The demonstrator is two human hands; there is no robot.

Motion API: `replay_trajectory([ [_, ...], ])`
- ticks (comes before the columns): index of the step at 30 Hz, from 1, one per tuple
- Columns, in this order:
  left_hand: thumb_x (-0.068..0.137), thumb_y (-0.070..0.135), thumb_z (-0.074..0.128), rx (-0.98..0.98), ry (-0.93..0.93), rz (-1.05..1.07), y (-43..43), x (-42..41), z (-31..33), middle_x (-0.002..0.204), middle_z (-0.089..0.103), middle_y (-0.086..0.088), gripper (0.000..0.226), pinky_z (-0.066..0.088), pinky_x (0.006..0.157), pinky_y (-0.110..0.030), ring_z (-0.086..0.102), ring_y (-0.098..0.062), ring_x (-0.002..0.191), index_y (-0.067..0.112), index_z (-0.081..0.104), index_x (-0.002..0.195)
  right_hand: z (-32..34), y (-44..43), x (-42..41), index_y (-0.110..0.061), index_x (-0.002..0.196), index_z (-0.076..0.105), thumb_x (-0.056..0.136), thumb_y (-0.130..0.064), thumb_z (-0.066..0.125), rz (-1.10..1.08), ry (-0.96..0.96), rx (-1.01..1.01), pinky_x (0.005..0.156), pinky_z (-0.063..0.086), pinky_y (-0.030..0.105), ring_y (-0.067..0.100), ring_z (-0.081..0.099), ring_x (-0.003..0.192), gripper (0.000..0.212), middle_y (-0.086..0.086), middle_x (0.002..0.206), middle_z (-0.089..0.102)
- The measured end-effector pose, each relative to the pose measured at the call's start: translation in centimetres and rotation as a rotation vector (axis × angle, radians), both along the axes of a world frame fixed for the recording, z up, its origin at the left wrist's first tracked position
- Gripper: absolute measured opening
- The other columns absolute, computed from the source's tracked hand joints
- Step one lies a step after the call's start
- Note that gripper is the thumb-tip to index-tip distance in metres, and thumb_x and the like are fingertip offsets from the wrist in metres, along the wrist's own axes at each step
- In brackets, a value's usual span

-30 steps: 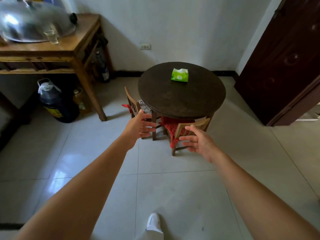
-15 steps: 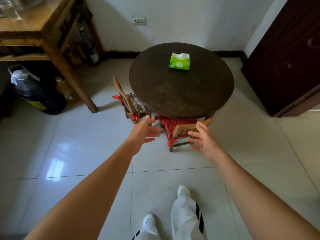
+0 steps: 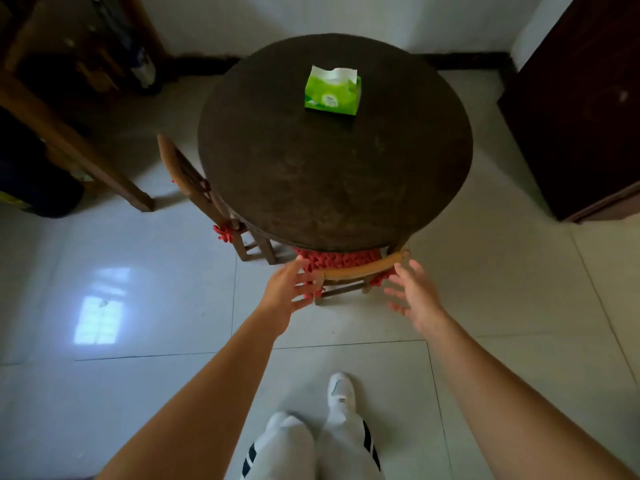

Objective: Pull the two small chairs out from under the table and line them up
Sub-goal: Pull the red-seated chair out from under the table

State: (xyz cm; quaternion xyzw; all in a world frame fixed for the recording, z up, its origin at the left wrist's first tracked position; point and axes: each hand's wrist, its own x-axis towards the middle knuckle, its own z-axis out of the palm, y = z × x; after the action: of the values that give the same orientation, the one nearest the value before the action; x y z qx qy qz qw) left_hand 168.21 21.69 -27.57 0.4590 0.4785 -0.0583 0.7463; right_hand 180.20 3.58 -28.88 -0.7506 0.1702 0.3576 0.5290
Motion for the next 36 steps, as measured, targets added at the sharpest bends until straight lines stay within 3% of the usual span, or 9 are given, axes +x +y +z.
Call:
replay_trajectory([
  [5,0.093,0.018,0.049,-0.022,0.193,0.108,-0.3,3.3,-6.2,0.078,0.054,-0.006,0.015,0.049,0.085,-0.042,0.055,-0.02,0.07,0.01,0.053,0.106,-5.7,0.9,2.1,-0.027,0.143,0.028,0.089,-0.028,0.059,-0.146,0.1,-0.008,0.073,0.052,0.042,0.022,0.055,0.101,0.062,0.001,0.111,0.049],
  [8,0.093,0.014,0.048,-0.099,0.246,0.161,0.2,5.5,-10.1,0.074,0.046,-0.007,0.007,0.05,0.08,-0.043,0.052,-0.022,0.068,0.01,0.052,0.089,-9.6,2.4,3.5,-0.032,0.14,0.03,0.086,-0.026,0.063,-0.2,0.16,0.046,0.077,0.052,0.046,0.028,0.05,0.115,0.064,-0.002,0.121,0.045],
  [10,0.093,0.015,0.049,-0.163,0.247,0.193,0.4,6.7,-12.3,0.087,0.053,-0.013,0.007,0.052,0.084,-0.045,0.06,-0.031,0.087,0.009,0.052,0.089,-12.1,3.5,4.4,-0.03,0.137,0.034,0.085,-0.026,0.064,-0.248,0.205,0.075,0.081,0.053,0.05,0.032,0.049,0.121,0.06,0.002,0.132,0.048],
  [12,0.092,0.015,0.05,-0.212,0.235,0.21,0.3,7.7,-14.3,0.107,0.055,-0.019,0.019,0.053,0.083,-0.045,0.059,-0.036,0.103,0.006,0.052,0.108,-14.1,4.5,5.0,-0.028,0.141,0.031,0.085,-0.025,0.065,-0.311,0.257,0.1,0.085,0.053,0.053,0.034,0.048,0.123,0.065,0.01,0.138,0.047],
  [17,0.09,0.008,0.053,-0.306,0.201,0.31,-0.4,9.7,-17.7,0.115,0.053,-0.021,0.035,0.053,0.076,-0.046,0.058,-0.036,0.098,0.003,0.047,0.124,-17.3,5.9,5.8,-0.023,0.14,0.035,0.087,-0.017,0.065,-0.421,0.24,0.102,0.066,0.058,0.048,0.038,0.051,0.121,0.061,0.013,0.136,0.05],
  [20,0.089,0.006,0.055,-0.284,0.213,0.381,-0.6,10.2,-18.5,0.109,0.054,-0.021,0.033,0.054,0.07,-0.046,0.057,-0.036,0.084,0.002,0.048,0.12,-18.0,6.4,6.0,-0.014,0.133,0.045,0.088,-0.015,0.06,-0.425,0.187,0.069,0.062,0.059,0.046,0.034,0.059,0.112,0.047,0.016,0.128,0.057],
  [25,0.089,0.002,0.052,-0.313,0.156,0.414,-1.4,9.3,-17.7,0.115,0.051,-0.022,0.037,0.052,0.08,-0.05,0.053,-0.044,0.112,-0.003,0.045,0.125,-17.1,5.6,5.6,-0.012,0.133,0.045,0.087,-0.007,0.058,-0.451,0.153,0.12,0.07,0.057,0.056,0.036,0.061,0.109,0.049,0.018,0.125,0.059],
  [28,0.09,0.001,0.051,-0.347,0.137,0.412,-2.6,8.0,-17.0,0.115,0.051,-0.023,0.036,0.05,0.08,-0.051,0.05,-0.045,0.117,-0.005,0.046,0.125,-16.7,4.0,4.2,-0.012,0.132,0.046,0.086,-0.005,0.059,-0.473,0.132,0.143,0.06,0.06,0.049,0.037,0.061,0.108,0.048,0.017,0.125,0.059],
  [36,0.089,-0.003,0.048,-0.421,0.104,0.424,-11.7,2.7,-15.3,0.113,0.055,-0.02,0.035,0.058,0.051,-0.038,0.058,-0.03,0.085,-0.005,0.048,0.124,-14.4,-5.1,-1.2,-0.015,0.118,0.052,0.08,0.0,0.064,-0.56,0.058,0.156,0.042,0.055,0.038,0.038,0.065,0.092,0.043,0.019,0.112,0.063],
])
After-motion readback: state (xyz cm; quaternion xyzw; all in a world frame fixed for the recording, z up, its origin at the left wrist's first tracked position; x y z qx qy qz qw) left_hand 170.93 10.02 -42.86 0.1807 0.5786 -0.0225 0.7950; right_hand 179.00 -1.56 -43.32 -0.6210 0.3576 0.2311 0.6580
